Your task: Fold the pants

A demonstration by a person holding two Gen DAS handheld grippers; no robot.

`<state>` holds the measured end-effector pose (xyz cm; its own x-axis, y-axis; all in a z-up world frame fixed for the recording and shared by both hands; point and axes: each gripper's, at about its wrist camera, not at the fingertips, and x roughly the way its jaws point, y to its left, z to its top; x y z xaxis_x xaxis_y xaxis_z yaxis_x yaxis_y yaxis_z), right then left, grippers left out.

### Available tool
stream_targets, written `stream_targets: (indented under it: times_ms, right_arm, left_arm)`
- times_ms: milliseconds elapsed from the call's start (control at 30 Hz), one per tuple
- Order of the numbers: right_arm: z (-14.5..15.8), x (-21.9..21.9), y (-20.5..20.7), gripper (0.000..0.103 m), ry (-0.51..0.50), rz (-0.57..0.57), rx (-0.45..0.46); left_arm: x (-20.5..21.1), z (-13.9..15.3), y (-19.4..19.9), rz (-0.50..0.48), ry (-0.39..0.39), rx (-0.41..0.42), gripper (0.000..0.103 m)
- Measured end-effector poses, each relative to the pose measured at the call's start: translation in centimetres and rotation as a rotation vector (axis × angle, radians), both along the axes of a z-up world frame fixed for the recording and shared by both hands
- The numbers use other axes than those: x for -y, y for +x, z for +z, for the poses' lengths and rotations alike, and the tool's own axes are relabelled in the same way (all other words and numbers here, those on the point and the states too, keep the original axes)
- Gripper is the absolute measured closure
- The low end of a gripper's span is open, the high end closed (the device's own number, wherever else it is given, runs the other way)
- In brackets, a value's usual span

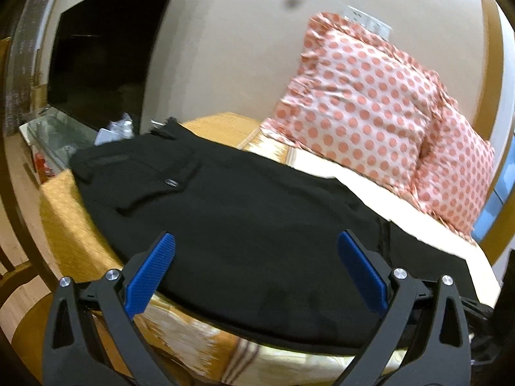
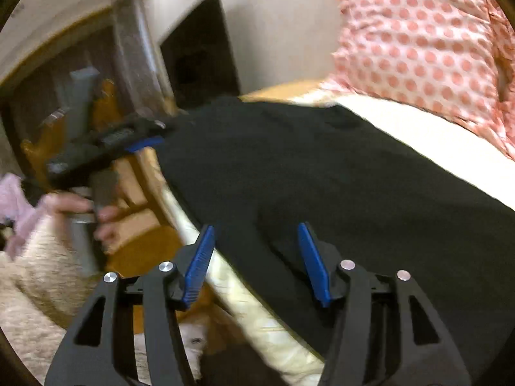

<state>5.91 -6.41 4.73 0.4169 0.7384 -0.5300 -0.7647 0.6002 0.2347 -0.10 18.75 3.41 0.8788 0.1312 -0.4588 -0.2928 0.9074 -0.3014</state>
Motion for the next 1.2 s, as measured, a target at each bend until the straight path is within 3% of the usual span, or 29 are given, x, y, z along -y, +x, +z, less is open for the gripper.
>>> stream_targets:
  times_ms: [100, 167, 233, 267, 367, 500, 667, 867, 1200]
  right_arm:
    - [1.1, 1.4, 1.2, 0.047, 0.036, -0.136, 0.043]
    - [0.8, 1.6, 2.7, 0.047, -0.011, -0.259, 0.031]
    - [-0.3, 0.6, 3.6, 0.047, -0.096, -0.287, -0.011]
    - [-1.2, -0.1, 3.8, 0.046, -0.158, -0.281, -0.030]
    - [-1.7, -1.5, 2.1, 0.047, -0.252, -0.259, 0.080]
    - [-2.4, 0.0, 2.7, 0.045, -0.173, -0.242, 0.004]
    - [-2.4, -0.2, 1.9, 0.044, -0.194, -0.234, 0.033]
    - [-2.4, -0.4, 2.5, 0.044, -0.180, -0.228, 0.020]
    - [-2.4, -0.4, 2.6, 0.043, -0.173, -0.230, 0.013]
  left_arm:
    - [-1.6, 0.6, -0.9, 0.059, -0.019, 0.026, 0.002]
    - [-2.5, 0.9, -1.3, 0.091, -0.025, 0.029, 0.002]
    - [-3.7, 1.1, -1.7, 0.134, -0.030, 0.022, 0.002]
    - [-4.3, 1.2, -1.9, 0.154, -0.034, 0.015, 0.002]
    - [-6.5, 1.2, -2.3, 0.176, -0.081, -0.010, 0.002]
    - [-10.1, 0.7, -2.3, 0.208, -0.219, -0.034, 0.002]
    - [-13.2, -0.4, -1.0, 0.187, -0.391, -0.059, 0.008]
    - [-14.4, -1.1, 0.7, 0.214, -0.414, -0.136, 0.009]
    - [-14.9, -1.2, 2.3, 0.190, -0.460, -0.096, 0.010]
